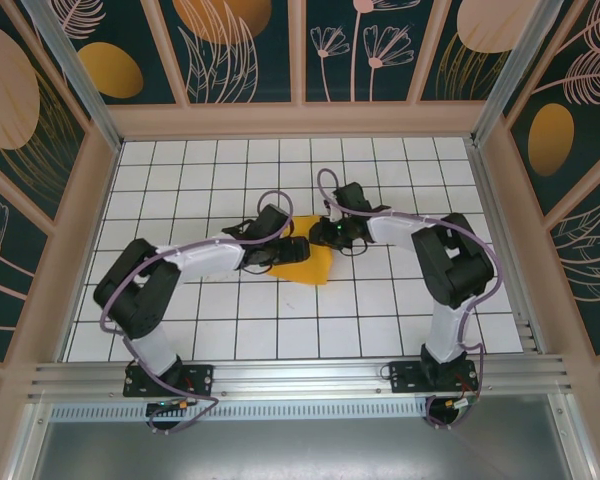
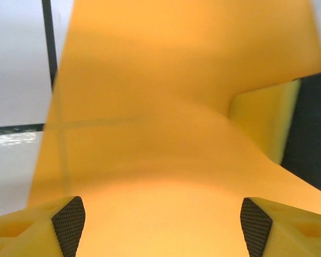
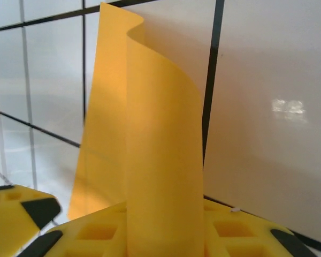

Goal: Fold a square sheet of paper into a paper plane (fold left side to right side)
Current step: Pick up the square sheet of paper from the center of the table.

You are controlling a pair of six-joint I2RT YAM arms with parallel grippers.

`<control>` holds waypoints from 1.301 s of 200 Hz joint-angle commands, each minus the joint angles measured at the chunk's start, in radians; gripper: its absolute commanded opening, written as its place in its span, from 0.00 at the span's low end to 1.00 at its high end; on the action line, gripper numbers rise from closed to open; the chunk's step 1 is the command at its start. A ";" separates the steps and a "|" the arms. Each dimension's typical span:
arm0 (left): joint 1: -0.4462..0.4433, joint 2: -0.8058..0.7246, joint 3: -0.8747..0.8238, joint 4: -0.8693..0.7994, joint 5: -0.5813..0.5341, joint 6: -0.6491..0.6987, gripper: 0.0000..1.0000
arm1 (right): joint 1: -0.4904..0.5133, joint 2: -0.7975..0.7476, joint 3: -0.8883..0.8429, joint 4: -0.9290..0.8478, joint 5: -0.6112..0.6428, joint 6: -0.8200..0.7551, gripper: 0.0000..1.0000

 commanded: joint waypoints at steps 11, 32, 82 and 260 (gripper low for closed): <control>0.091 -0.181 -0.077 0.008 0.059 0.040 0.82 | -0.068 -0.127 -0.080 0.163 -0.240 0.023 0.27; 0.169 -0.304 -0.142 0.069 0.144 0.045 0.85 | -0.130 -0.214 -0.149 0.277 -0.377 0.063 0.25; 0.236 -0.547 -0.195 0.236 0.365 0.098 0.98 | -0.213 -0.453 -0.140 0.267 -0.605 -0.031 0.25; 0.234 -0.635 -0.187 0.654 0.825 0.109 0.65 | -0.080 -0.609 0.158 0.138 -0.722 -0.148 0.24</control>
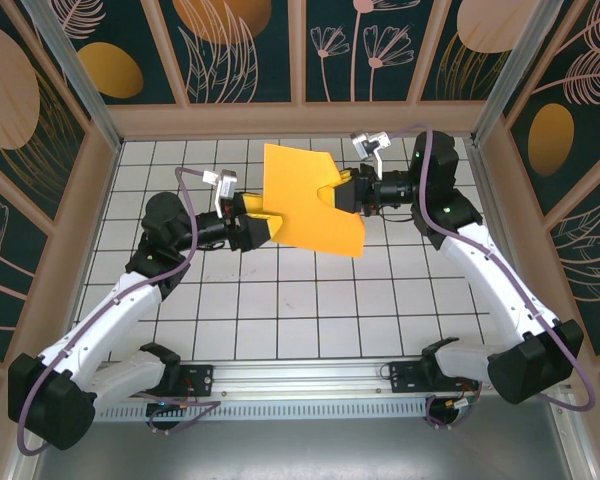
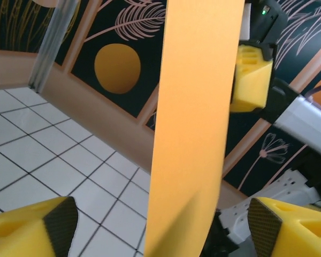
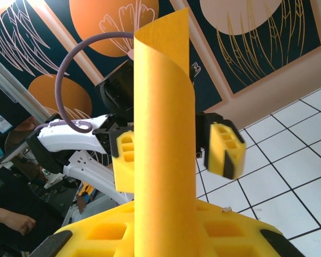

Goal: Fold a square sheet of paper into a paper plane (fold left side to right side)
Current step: Pick up the square sheet of paper from the center of the table, then place a square sheet of paper at the center of the table.

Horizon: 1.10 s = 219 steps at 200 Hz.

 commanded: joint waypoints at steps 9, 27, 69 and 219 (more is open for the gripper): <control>-0.001 0.023 -0.002 0.094 0.058 -0.034 0.50 | 0.005 0.017 -0.004 0.005 0.007 -0.016 0.24; -0.001 0.028 -0.013 0.094 0.048 -0.037 0.23 | 0.000 0.021 -0.008 -0.024 0.035 -0.030 0.25; -0.002 0.037 -0.070 0.052 -0.029 -0.044 0.00 | -0.081 0.008 -0.042 -0.144 0.187 -0.059 0.59; -0.002 0.420 -0.309 0.040 -0.223 -0.131 0.01 | -0.121 0.198 -0.337 -0.154 0.626 0.046 0.68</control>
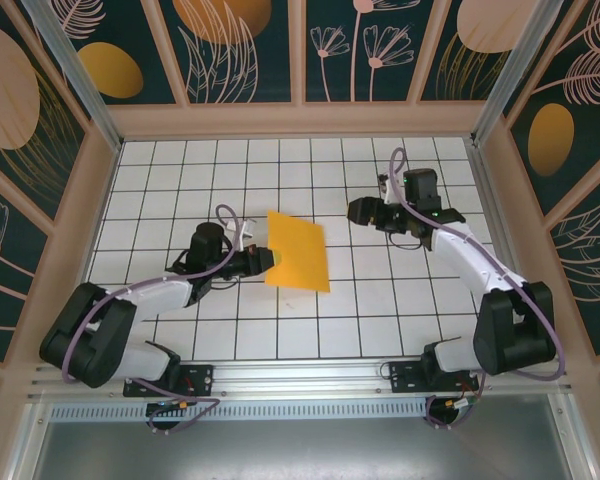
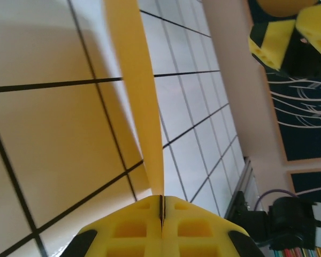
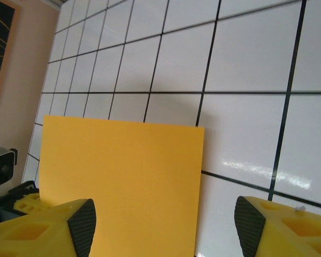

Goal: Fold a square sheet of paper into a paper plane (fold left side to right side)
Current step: Place a square sheet of paper at the center of the table, then first fold in half a square sheet of paper at the center of the table.

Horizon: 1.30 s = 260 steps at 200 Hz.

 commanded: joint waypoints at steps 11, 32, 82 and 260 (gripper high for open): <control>-0.001 0.087 0.029 -0.079 -0.068 0.037 0.02 | 0.071 0.081 -0.051 0.121 0.003 0.089 0.64; -0.001 0.110 0.063 -0.165 -0.115 0.090 0.02 | 0.126 0.156 -0.041 0.142 0.031 0.120 0.56; -0.001 0.159 0.117 -0.226 -0.132 0.122 0.03 | 0.190 0.303 0.002 0.210 0.055 0.193 0.49; -0.038 0.221 0.181 -0.051 -0.018 0.003 0.57 | 0.233 0.504 0.028 0.161 0.107 0.189 0.49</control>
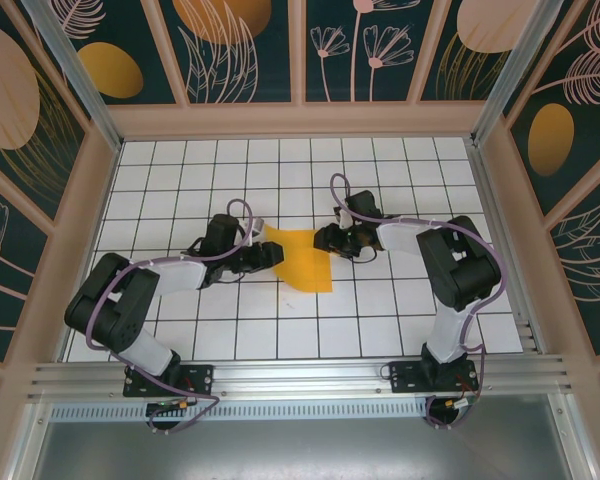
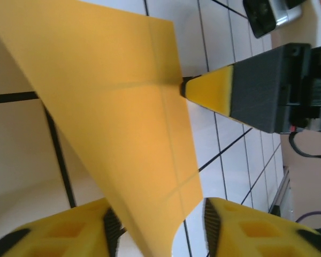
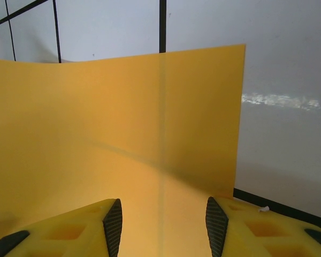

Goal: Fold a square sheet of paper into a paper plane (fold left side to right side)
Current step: First fold in half a square sheet of paper at the center of the table.

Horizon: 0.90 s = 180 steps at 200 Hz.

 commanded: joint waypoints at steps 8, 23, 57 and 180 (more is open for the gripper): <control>-0.037 0.041 0.046 0.075 0.044 -0.027 0.61 | 0.014 0.046 -0.008 -0.028 0.040 0.004 0.49; -0.057 0.069 0.064 0.080 0.046 -0.028 0.67 | 0.014 0.044 -0.012 -0.019 0.039 0.010 0.49; -0.094 0.119 0.099 0.103 0.046 -0.043 0.73 | 0.004 0.034 -0.032 0.023 0.013 0.034 0.50; -0.110 0.187 0.143 0.075 0.038 -0.033 0.61 | -0.045 -0.082 -0.083 0.278 -0.267 0.069 0.43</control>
